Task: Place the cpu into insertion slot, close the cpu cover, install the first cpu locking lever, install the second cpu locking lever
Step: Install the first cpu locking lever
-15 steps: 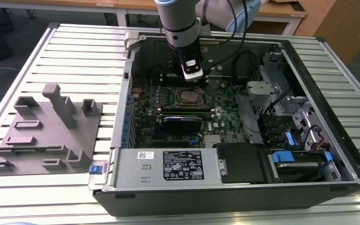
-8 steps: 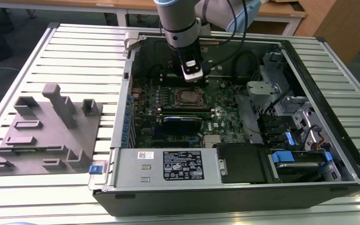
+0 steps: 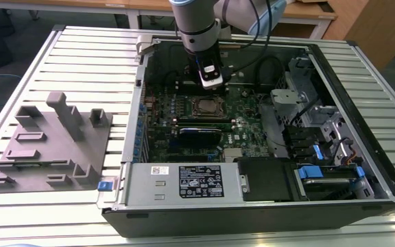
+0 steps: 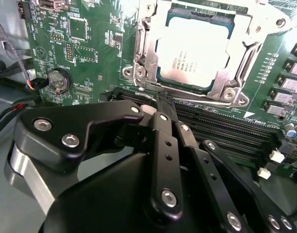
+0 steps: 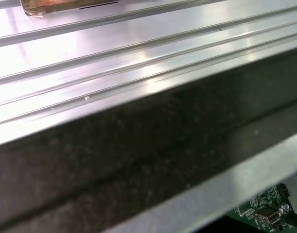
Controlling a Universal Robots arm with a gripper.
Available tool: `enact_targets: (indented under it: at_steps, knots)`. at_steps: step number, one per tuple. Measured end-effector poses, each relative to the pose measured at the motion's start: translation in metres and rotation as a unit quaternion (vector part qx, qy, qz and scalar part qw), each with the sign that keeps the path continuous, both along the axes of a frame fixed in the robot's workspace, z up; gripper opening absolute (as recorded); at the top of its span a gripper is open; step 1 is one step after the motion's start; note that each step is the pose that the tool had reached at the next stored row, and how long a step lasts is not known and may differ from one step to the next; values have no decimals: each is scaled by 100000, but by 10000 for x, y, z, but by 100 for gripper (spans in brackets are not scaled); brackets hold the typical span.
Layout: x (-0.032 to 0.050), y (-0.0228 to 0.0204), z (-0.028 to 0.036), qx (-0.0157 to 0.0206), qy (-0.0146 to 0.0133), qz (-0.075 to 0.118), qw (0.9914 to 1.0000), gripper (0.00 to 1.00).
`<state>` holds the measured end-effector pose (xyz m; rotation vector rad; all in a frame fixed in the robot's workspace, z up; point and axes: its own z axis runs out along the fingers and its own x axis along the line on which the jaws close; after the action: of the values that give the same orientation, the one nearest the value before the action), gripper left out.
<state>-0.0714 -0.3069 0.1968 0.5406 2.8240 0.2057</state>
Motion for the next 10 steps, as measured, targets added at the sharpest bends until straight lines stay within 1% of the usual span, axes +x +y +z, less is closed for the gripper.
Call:
enact_targets:
  at_steps: [1,2,3,5,6,10]
  knots:
    - [0,0,1,38,-28,-17,100000,11]
    - [-1,0,1,177,-117,-49,100000,11]
    - [-1,0,0,355,-233,-78,99999,11]
    - [-1,1,-2,839,-452,-106,99995,11]
    - [-1,1,-3,961,-578,-109,99994,11]
    - [-7,1,-17,995,-1149,-102,99988,11]
